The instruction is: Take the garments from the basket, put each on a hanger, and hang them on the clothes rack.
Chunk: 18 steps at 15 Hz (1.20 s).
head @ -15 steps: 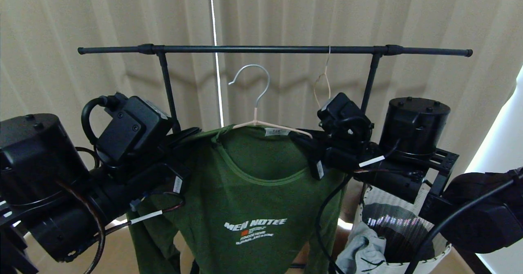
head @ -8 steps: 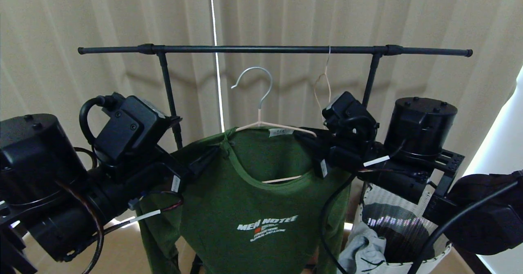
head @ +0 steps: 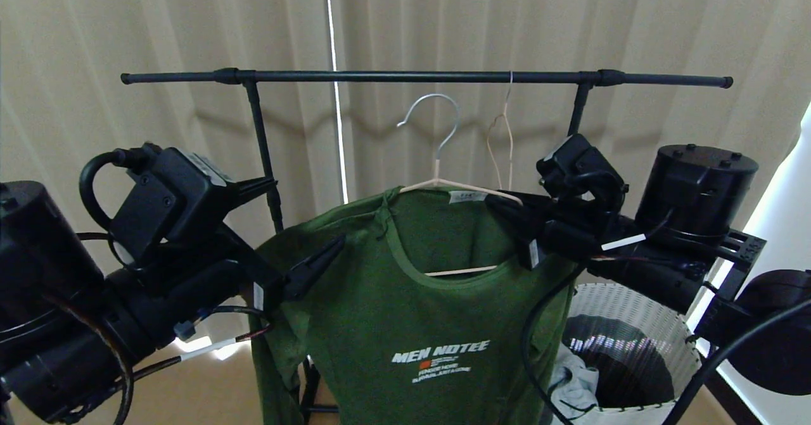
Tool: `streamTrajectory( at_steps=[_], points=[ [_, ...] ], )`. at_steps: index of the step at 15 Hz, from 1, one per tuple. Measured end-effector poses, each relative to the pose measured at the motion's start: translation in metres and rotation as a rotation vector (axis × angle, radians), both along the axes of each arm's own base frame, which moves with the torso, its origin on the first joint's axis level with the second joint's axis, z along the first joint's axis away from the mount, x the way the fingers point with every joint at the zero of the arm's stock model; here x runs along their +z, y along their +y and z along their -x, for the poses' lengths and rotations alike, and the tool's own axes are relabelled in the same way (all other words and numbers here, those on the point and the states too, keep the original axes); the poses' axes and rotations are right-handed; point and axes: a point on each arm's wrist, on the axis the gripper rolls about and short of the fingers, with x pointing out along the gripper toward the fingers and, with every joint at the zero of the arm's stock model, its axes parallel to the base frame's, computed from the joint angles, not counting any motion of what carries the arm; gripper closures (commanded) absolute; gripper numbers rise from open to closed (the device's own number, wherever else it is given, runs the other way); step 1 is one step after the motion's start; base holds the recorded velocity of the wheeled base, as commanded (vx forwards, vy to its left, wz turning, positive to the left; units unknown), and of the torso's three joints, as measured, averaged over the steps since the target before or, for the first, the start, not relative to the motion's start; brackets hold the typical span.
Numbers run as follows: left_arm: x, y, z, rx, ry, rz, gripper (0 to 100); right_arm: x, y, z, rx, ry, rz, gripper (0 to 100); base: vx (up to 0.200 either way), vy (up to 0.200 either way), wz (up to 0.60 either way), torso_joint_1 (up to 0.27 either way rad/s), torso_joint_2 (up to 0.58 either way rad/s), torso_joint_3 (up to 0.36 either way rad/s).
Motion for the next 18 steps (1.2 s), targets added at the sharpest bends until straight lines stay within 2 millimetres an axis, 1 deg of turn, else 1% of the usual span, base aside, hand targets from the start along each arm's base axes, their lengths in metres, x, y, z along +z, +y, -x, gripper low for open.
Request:
streamTrajectory(
  at_steps=[4,8,12,14,16,17,18],
  points=[
    [-0.001,0.010,0.005,0.027,0.004,0.008,0,0.003,-0.021,0.001,-0.057,-0.004,-0.001,100,0.000,0.000,0.00,0.000,0.00,0.000],
    [-0.017,0.024,0.006,0.085,0.052,-0.019,0,0.008,-0.038,0.004,-0.105,-0.018,-0.009,100,0.000,0.000,0.00,0.000,0.00,0.000],
    [-0.041,0.030,0.010,0.106,0.138,-0.068,0,0.015,-0.042,0.009,-0.109,-0.041,-0.022,100,0.000,0.000,0.00,0.000,0.00,0.000],
    [-0.047,0.029,0.006,0.108,0.164,-0.072,0,0.019,-0.040,0.013,-0.095,-0.052,-0.029,100,0.000,0.000,0.00,0.000,0.00,0.000],
    [-0.047,0.026,-0.001,0.114,0.199,-0.023,0,0.022,-0.038,0.018,-0.081,-0.063,-0.035,100,0.000,0.000,0.00,0.000,0.00,0.000],
    [-0.047,0.025,-0.003,0.115,0.203,-0.016,100,0.024,-0.038,0.020,-0.078,-0.066,-0.037,100,0.000,0.000,0.00,0.000,0.00,0.000],
    [-0.047,0.025,-0.006,0.121,0.205,-0.014,100,0.025,-0.038,0.022,-0.074,-0.069,-0.039,100,0.000,0.000,0.00,0.000,0.00,0.000]
  ],
)
